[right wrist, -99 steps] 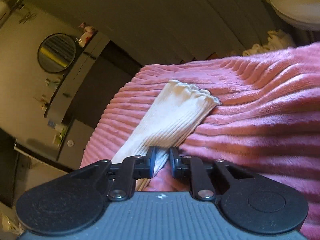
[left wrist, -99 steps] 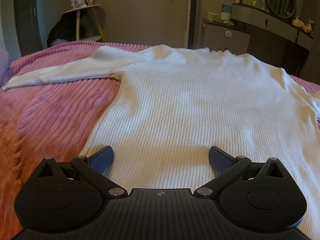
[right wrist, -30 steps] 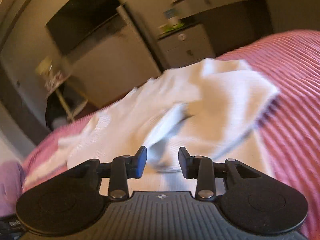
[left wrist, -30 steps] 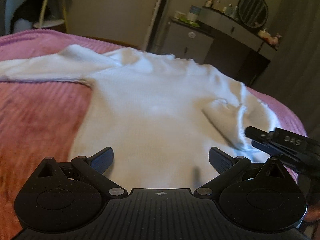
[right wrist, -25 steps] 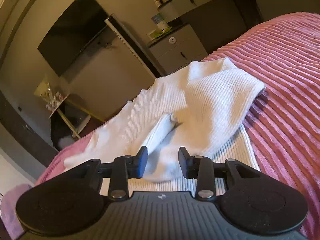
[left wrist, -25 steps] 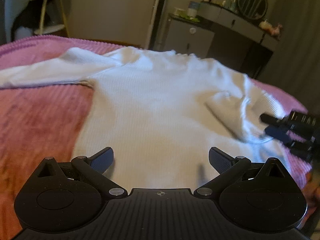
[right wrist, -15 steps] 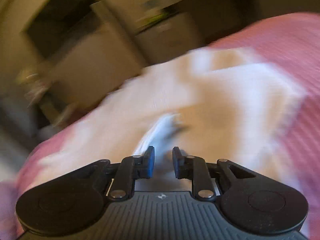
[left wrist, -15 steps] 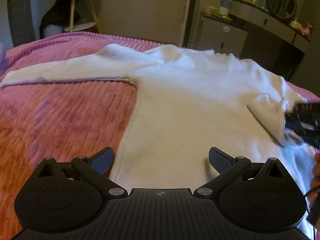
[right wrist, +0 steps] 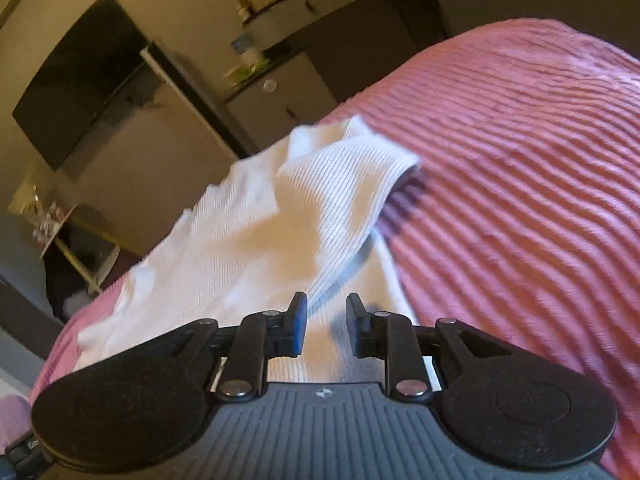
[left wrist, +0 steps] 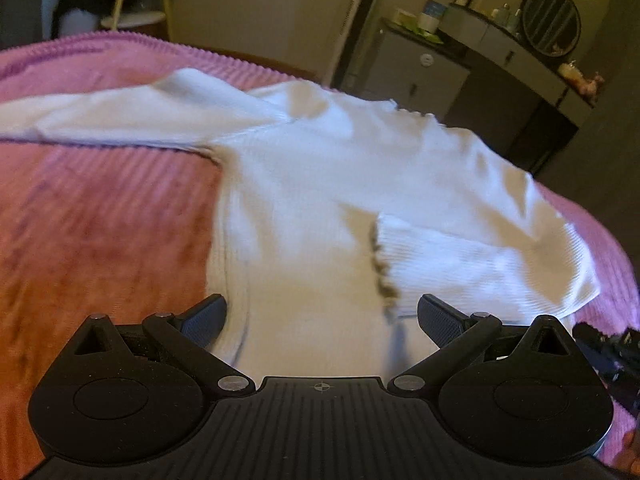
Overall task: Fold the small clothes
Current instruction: 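Carry the held sleeve across the dress body and open the right gripper, then grasp the ruffled cuff of the other sleeve with the left gripper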
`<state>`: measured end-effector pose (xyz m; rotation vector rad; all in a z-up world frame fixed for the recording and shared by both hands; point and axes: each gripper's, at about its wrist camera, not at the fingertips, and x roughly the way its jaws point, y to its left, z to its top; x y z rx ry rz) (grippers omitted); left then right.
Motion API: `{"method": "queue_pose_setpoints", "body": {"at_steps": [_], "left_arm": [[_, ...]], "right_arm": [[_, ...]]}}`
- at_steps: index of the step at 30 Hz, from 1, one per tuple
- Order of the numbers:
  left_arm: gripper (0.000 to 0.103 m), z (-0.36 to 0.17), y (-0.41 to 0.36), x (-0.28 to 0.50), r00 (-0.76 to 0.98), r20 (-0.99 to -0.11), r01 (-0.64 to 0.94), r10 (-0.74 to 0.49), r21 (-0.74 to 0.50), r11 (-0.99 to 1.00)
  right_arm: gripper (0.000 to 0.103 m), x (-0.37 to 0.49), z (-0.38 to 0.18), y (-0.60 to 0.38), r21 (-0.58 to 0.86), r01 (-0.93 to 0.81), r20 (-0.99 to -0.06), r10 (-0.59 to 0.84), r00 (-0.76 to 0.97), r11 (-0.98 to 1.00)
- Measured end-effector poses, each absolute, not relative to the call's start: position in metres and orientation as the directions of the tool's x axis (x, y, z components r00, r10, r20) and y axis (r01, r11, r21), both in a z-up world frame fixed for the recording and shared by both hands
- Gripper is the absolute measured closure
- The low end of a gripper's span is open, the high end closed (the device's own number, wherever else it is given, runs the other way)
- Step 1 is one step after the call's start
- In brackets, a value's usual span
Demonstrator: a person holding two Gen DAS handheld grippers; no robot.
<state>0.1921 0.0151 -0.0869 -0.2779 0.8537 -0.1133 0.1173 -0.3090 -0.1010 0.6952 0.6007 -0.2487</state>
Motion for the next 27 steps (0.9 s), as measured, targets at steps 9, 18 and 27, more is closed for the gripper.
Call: {"method": "queue_pose_setpoints", "body": {"at_steps": [9, 18, 27], "left_arm": [[0.006, -0.076, 0.004, 0.217, 0.604, -0.745, -0.03, -0.283, -0.377, 0.926], [0.04, -0.085, -0.018, 0.229, 0.523, -0.789, 0.025, -0.322, -0.364, 0.931], [0.08, -0.084, -0.029, 0.239, 0.516, -0.798, 0.044, -0.312, -0.339, 0.94]], "right_arm": [[0.075, 0.122, -0.102, -0.308, 0.488, 0.38, -0.59, -0.023, 0.807, 0.786], [0.075, 0.128, -0.109, -0.307, 0.463, 0.368, -0.603, -0.018, 0.798, 0.806], [0.075, 0.129, -0.11, -0.308, 0.463, 0.371, -0.61, -0.014, 0.793, 0.805]]}}
